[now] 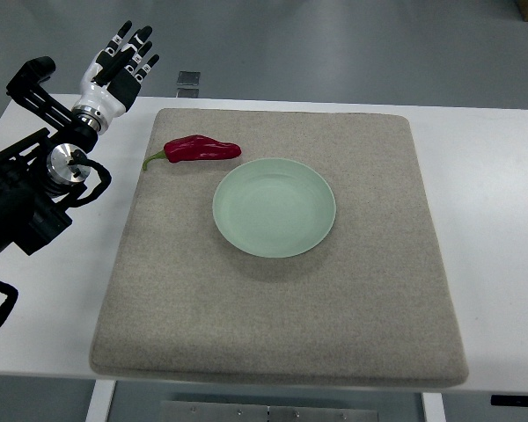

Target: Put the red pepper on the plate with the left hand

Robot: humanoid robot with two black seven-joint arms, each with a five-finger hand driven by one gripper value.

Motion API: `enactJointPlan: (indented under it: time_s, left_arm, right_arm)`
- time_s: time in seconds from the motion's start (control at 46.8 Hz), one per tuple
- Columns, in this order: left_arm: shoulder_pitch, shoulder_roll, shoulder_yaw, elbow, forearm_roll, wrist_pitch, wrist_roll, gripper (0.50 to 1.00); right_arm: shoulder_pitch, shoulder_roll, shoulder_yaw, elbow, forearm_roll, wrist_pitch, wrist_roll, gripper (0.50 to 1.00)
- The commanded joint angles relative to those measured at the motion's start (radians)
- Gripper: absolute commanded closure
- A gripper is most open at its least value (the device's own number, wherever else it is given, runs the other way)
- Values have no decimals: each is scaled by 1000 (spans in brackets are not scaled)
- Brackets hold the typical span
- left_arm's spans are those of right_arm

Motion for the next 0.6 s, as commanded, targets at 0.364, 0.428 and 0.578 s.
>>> enactJointPlan:
  time_s: [0.364, 0.428, 0.578]
  left_arm:
    - [2, 5, -3, 0, -2, -14, 0, 508]
    - [5, 5, -5, -3, -3, -16, 0, 508]
    - [8, 3, -26, -1, -2, -16, 0, 508]
  right_arm:
    - [0, 0, 0, 0, 0, 1, 2, 572]
    - [0, 0, 0, 0, 0, 0, 0, 572]
    - [0, 0, 0, 0, 0, 0, 0, 572]
